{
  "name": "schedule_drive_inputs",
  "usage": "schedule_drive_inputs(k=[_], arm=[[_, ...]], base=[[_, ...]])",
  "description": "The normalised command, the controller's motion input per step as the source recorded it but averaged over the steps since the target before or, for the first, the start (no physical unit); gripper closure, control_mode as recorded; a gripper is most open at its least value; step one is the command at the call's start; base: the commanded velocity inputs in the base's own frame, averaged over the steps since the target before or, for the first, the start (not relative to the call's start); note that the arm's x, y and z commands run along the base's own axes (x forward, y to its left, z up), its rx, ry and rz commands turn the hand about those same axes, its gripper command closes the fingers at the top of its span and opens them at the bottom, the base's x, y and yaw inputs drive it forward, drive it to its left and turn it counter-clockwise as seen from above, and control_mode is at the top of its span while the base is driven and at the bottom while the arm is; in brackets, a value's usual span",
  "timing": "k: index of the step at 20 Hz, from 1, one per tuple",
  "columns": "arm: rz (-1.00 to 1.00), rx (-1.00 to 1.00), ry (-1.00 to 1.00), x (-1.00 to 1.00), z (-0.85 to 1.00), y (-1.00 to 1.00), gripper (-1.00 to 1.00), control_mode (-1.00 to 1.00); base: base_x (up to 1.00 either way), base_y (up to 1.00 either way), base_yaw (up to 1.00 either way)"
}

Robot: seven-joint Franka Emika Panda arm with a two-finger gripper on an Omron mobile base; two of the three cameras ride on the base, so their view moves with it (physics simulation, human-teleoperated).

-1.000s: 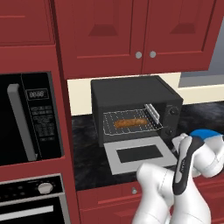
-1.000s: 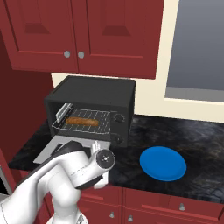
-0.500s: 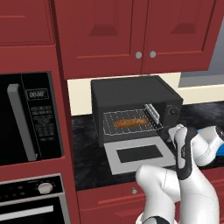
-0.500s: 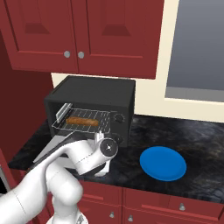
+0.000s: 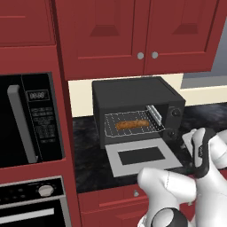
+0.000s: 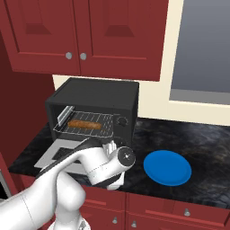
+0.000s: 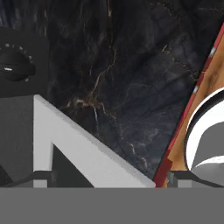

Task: Pull the toaster oven rack outwards. Pick up the baguette from the plate and place it on the toaster oven rack. Close the toaster oven door fully and set the temperature to the lowest setting.

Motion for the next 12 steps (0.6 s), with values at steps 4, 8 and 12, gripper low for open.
schedule_drive_inputs(k=[4, 8, 12], arm=[[0.06, 0.00, -0.05, 0.01, -0.34, 0.03, -1.00, -1.00], [0.05, 0.00, -0.05, 0.16, -0.41, 0.23, -1.00, -1.00], [0.05, 0.00, -0.08, 0.27, -0.12, 0.29, -1.00, -1.00]], base=[[0.00, 0.00, 0.00], [0.00, 0.00, 0.00], [0.00, 0.00, 0.00]])
